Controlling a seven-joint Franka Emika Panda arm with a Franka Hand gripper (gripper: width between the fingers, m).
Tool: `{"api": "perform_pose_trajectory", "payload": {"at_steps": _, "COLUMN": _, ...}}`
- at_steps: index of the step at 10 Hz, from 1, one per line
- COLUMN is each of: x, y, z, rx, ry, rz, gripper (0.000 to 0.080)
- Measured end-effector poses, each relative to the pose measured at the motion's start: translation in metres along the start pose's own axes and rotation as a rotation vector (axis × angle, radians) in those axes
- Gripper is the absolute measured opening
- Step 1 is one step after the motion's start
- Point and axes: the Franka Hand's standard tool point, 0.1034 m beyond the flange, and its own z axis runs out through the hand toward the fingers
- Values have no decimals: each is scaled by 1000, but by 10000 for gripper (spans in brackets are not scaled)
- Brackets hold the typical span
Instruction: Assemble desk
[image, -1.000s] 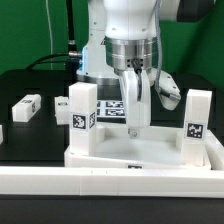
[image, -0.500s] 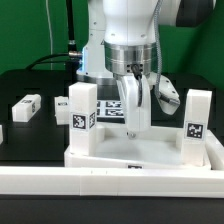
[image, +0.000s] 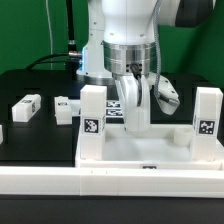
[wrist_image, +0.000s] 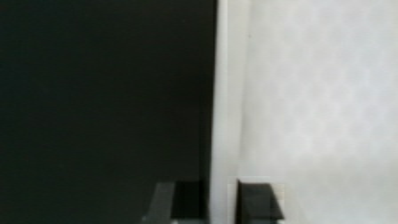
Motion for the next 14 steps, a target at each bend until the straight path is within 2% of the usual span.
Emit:
{"api": "perform_pose_trajectory", "payload": {"at_steps": 2, "x": 0, "y": -5, "z": -3, "rx": 12, "ry": 1, "rz": -1, "gripper": 70}}
{"api": "perform_pose_trajectory", "payload": {"at_steps": 6, "x": 1, "y": -5, "z": -4, "rx": 11, "ry": 1, "rz": -14, "gripper": 70}}
{"api": "perform_pose_trajectory", "payload": {"at_steps": 9, "x": 28, "y": 4, "z": -7, "rx": -15, "ry": 0, "rz": -163, "gripper": 70}}
{"api": "perform_pose_trajectory", "payload": {"at_steps": 11, "x": 43, "y": 10, "z": -6, "rx": -21, "ry": 7, "rz": -241, "gripper": 69}}
{"api": "perform_pose_trajectory", "payload": {"at_steps": 14, "x": 49, "y": 13, "z": -4, "rx": -31, "ry": 7, "rz": -441, "gripper": 69}}
